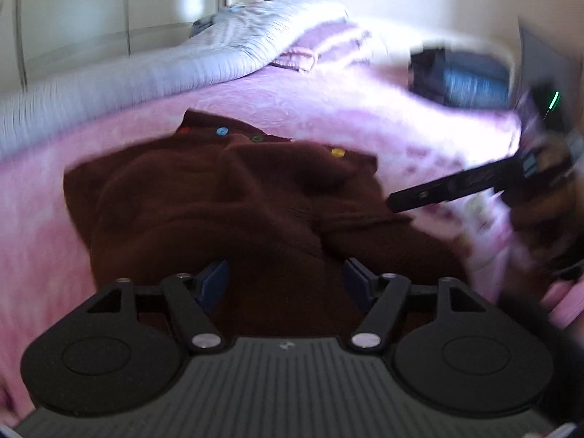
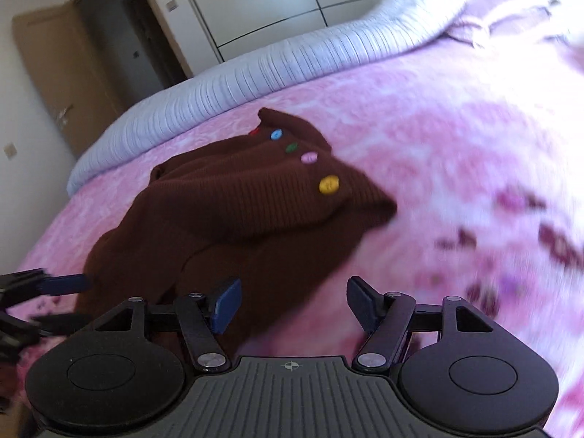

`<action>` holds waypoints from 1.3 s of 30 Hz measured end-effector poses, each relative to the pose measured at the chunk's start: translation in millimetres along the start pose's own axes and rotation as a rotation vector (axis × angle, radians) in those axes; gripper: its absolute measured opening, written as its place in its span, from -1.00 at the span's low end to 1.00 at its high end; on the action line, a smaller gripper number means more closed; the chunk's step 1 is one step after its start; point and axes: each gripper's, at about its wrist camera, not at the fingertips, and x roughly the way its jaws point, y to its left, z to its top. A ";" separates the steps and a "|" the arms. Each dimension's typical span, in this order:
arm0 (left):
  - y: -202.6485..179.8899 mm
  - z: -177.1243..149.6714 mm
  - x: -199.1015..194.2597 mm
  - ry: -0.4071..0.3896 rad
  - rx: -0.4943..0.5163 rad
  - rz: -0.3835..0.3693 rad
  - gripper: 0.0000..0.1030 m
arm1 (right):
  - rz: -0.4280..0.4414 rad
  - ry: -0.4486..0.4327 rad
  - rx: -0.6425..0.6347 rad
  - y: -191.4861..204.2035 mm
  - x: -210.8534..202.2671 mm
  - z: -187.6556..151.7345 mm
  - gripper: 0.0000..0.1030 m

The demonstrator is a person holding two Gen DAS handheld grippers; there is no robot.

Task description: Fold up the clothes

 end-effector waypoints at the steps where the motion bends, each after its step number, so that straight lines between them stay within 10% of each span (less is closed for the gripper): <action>1: -9.3 2.3 8.7 0.013 0.086 0.042 0.27 | 0.010 0.002 0.008 0.6 -1.5 -1.7 0.32; 2: -16.0 3.3 20.9 0.045 0.175 0.084 0.17 | 0.015 0.005 0.008 0.9 -4.1 -3.6 0.32; 4: -25.6 5.4 39.4 0.095 0.321 0.156 -0.83 | 0.025 0.008 0.008 5.0 -7.1 -5.9 0.32; 6: -18.2 7.6 30.7 0.081 0.318 0.166 -0.88 | 0.038 0.012 0.001 13.2 -4.5 -5.3 0.33; 15: 85.2 -6.8 -137.0 -0.141 -0.101 0.371 -0.93 | 0.098 0.053 -0.020 42.7 12.6 -11.1 0.32; 18: 99.9 -48.2 -170.9 -0.073 -0.213 0.392 -0.94 | 0.098 0.039 -0.026 42.1 4.3 -12.6 -0.85; 25: 67.9 -141.0 -171.3 0.146 -0.336 0.307 -0.93 | -0.172 -0.058 -0.192 45.9 -89.6 -44.0 -0.91; 32: 68.9 -148.0 -184.8 0.172 -0.311 0.299 -0.75 | -0.199 0.074 -0.167 40.4 -117.4 -101.1 -0.91; 39: 73.2 -136.0 -212.2 0.119 -0.232 0.322 -0.54 | -0.189 -0.002 -0.221 45.0 -137.4 -97.3 -0.90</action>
